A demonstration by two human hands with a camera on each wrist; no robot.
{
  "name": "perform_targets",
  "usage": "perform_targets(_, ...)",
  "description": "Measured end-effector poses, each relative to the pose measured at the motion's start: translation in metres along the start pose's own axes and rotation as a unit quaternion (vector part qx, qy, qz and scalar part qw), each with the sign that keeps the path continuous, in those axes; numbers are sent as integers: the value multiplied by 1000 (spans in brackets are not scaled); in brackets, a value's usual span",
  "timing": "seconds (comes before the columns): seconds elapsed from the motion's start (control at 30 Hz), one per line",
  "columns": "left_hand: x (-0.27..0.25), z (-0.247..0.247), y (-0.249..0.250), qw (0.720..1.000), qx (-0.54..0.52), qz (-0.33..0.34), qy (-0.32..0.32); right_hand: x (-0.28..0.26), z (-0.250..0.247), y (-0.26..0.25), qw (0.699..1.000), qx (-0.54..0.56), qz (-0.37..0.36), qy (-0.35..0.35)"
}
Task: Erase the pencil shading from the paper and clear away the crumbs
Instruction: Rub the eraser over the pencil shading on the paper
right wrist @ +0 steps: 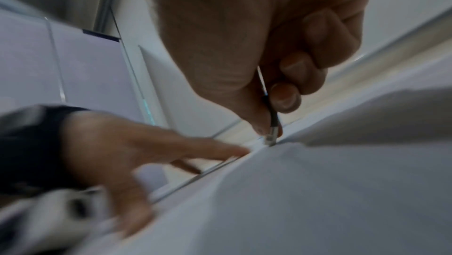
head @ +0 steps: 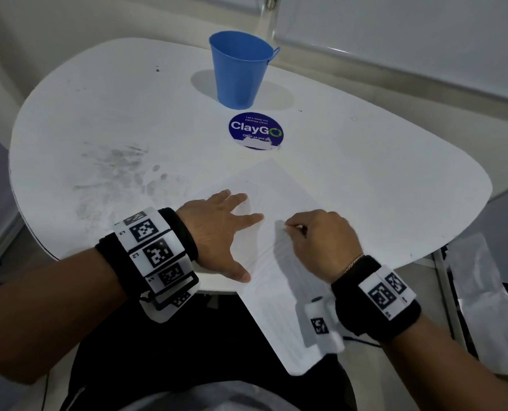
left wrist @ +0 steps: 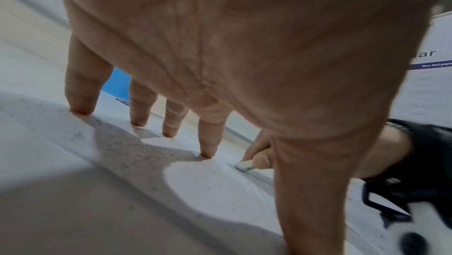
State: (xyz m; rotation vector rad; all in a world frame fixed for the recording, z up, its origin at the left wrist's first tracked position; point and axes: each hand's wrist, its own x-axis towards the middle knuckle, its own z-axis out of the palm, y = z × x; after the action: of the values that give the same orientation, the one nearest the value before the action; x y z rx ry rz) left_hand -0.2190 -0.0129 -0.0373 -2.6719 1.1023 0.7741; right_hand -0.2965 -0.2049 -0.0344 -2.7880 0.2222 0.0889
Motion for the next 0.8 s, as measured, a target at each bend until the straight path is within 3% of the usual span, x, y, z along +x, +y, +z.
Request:
perform_targets(0.13, 0, -1, 1, 1000, 2, 0, -5, -18, 5, -18, 994, 25, -67, -83)
perform_targets(0.27, 0, 0, 1, 1000, -6, 1, 3, -1, -2, -2, 1000, 8, -2, -19)
perform_targets(0.33, 0, 1, 0, 1000, -10, 4, 10, -4, 4, -5, 1000, -9, -16, -13)
perform_targets(0.47, 1, 2, 0, 1000, -7, 6, 15, -26, 11, -29, 991, 36, -99, -87)
perform_targets(0.63, 0, 0, 0, 1000, -4, 5, 10, -9, 5, -11, 999, -21, -37, -18)
perform_targets(0.73, 0, 1, 0, 1000, -7, 4, 9, -26, 11, -31, 991, 20, -97, -85)
perform_targets(0.8, 1, 1, 1, 1000, -5, 4, 5, -29, 8, -34, 987, 43, -100, -120)
